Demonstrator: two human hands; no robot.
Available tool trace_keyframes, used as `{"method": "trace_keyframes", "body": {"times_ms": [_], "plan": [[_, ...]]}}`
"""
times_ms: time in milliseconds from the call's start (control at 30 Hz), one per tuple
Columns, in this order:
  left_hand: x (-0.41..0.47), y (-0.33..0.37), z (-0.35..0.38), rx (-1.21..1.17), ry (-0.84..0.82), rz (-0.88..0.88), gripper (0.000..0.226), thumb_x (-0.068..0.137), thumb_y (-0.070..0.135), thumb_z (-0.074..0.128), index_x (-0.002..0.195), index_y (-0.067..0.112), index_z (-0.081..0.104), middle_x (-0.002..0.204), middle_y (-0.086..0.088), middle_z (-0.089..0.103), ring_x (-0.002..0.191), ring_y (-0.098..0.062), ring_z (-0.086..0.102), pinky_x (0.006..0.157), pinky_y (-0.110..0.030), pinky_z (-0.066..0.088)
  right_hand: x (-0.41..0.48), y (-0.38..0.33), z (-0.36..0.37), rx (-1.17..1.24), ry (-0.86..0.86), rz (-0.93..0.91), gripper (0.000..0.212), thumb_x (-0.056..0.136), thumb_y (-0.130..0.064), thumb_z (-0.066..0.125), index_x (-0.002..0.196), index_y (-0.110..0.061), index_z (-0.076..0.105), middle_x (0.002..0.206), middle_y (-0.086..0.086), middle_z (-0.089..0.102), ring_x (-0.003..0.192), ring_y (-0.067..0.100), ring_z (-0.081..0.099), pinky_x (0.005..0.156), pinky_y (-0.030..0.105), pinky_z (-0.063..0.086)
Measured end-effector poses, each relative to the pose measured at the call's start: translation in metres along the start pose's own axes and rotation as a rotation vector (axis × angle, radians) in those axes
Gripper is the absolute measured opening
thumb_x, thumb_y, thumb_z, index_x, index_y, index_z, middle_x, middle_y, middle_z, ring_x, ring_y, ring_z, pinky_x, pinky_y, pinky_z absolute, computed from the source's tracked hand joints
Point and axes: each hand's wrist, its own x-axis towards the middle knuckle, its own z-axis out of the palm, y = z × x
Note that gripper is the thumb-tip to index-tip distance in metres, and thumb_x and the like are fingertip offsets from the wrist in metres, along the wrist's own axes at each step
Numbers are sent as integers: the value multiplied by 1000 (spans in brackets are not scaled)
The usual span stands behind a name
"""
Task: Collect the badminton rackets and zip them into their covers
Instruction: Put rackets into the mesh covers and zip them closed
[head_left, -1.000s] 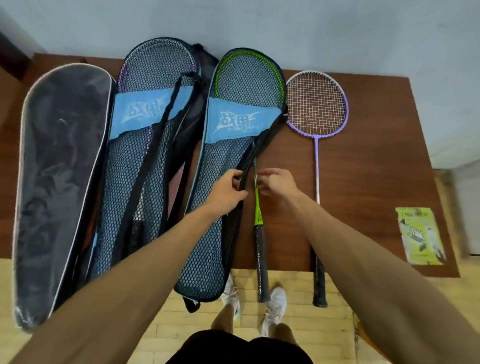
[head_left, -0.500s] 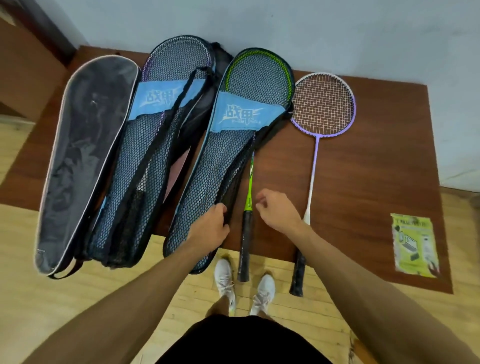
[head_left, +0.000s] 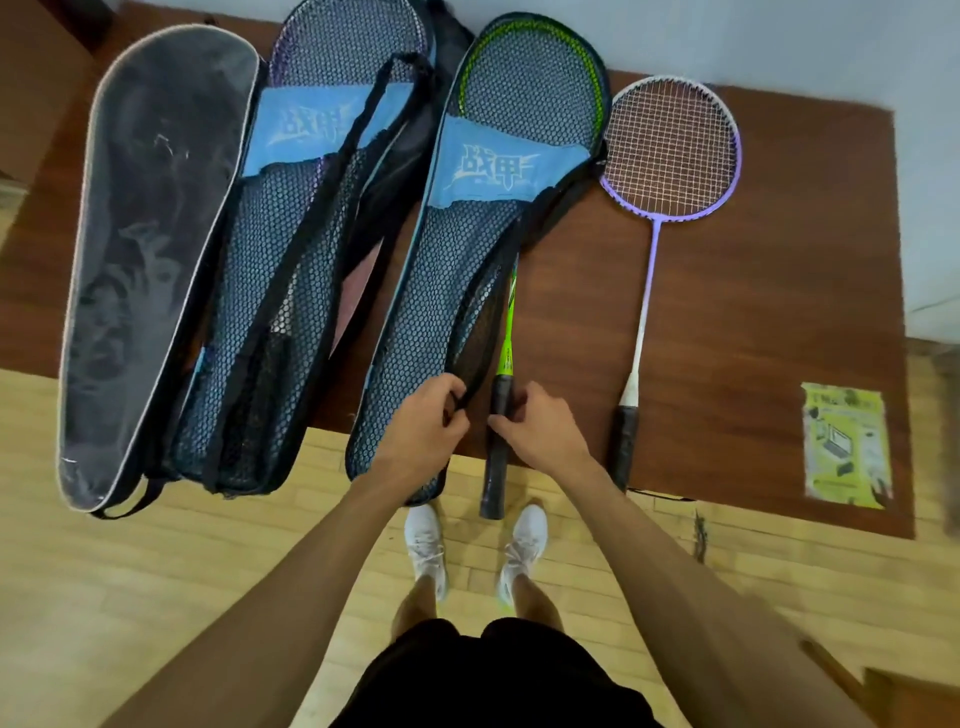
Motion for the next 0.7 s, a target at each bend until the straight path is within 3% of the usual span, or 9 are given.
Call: {"method": "trace_keyframes", "body": {"times_ms": [100, 267, 400, 500, 700], "plan": [[1, -5, -10, -96, -25, 63, 17, 88, 10, 58, 104, 14, 56, 83, 1, 55, 74, -16, 52, 70, -31, 42, -8, -5, 0, 144, 49, -3, 37, 80, -40, 71, 95, -10, 54, 78, 1, 61, 77, 20, 59, 61, 30, 39], [1, -9, -24, -285, -125, 76, 18, 90, 9, 58, 98, 24, 51, 75, 8, 49, 65, -10, 47, 67, -28, 41, -15, -15, 8, 454, 35, -1, 41, 78, -34, 76, 105, -13, 54, 79, 3, 60, 59, 14, 58, 53, 28, 50], [2, -14, -37, -379, -170, 37, 17, 92, 11, 57, 102, 23, 51, 80, 5, 51, 72, -17, 51, 68, -33, 45, -12, -34, 23, 658, 6, -1, 39, 77, -24, 79, 102, -6, 55, 71, 6, 56, 56, 21, 56, 54, 34, 51], [0, -19, -43, -386, -154, 1, 20, 92, 9, 57, 100, 26, 50, 81, 6, 52, 75, -16, 52, 69, -27, 43, -13, -45, 35, 769, 1, -22, 34, 78, -18, 77, 101, -4, 55, 70, 8, 57, 60, 25, 56, 57, 37, 49], [-2, -29, -51, -328, -146, -62, 15, 95, 8, 53, 103, 20, 49, 81, 6, 51, 75, -12, 49, 65, -17, 41, -19, -42, 28, 842, 30, -61, 30, 80, -14, 76, 101, -3, 58, 65, 3, 59, 54, 15, 56, 49, 23, 49]]}}
